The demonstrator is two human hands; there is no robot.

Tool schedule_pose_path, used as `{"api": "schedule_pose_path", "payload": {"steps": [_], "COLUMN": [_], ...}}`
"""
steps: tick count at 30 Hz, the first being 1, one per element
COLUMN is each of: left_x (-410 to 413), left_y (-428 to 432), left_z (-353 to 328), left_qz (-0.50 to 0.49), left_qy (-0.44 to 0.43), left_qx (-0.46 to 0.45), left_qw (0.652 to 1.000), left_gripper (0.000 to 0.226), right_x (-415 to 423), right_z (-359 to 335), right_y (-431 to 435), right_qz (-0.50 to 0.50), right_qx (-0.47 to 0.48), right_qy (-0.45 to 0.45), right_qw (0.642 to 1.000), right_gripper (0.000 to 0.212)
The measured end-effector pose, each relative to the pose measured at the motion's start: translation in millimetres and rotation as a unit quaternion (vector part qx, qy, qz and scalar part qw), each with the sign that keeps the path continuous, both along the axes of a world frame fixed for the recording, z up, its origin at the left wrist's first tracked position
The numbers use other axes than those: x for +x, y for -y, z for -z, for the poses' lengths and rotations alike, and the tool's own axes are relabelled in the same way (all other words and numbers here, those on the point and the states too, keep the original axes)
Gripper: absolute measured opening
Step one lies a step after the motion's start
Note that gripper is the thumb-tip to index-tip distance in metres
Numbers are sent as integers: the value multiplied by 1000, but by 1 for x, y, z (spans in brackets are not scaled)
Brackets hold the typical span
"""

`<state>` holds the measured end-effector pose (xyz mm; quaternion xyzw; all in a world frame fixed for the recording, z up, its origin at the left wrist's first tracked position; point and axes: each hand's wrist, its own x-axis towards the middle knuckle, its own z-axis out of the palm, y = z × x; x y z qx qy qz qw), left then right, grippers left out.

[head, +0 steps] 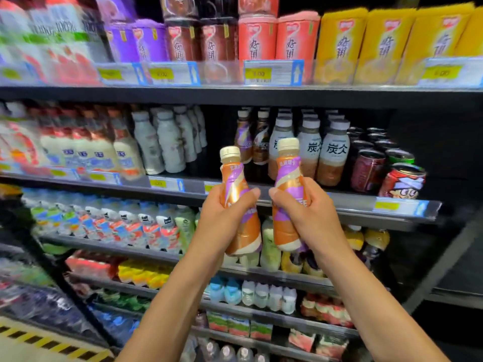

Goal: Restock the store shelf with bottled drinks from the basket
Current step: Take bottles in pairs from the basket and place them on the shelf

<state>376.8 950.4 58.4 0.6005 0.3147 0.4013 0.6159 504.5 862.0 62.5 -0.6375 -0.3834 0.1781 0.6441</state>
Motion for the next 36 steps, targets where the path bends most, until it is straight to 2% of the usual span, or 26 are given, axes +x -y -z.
{"api": "schedule_pose_path", "payload": {"steps": [5,10,15,17,20,24,32,36], "left_x": [16,40,67,78,92,110,121,123], "left_y": [-55,-116,-167,-186,-214,-227,-242,-247], "left_z": [-4,-19,-24,-19,-5,1,5,6], "left_qz": [27,28,36,51,50,35,35,30], "left_qy": [3,8,-41,-52,-53,-37,-93,-107], "left_qx": [2,-2,19,21,-2,19,66,83], "left_qw": [1000,1000,998,997,997,999,993,990], "left_gripper": [30,59,46,37,26,42,53,48], "right_x": [8,23,39,44,47,46,48,48], "right_z": [-2,-10,-25,-28,-26,-20,-9,-5], "right_y": [-54,-108,-149,-163,-180,-191,-208,-214], "right_qz": [32,96,162,195,242,267,275,289], "right_qx": [-14,-25,-70,-106,-182,-206,-281,-267], "right_qy": [15,39,97,136,219,306,423,411], "right_qw": [999,994,979,965,927,890,816,822], "right_gripper": [31,47,47,41,46,66,58,62]}}
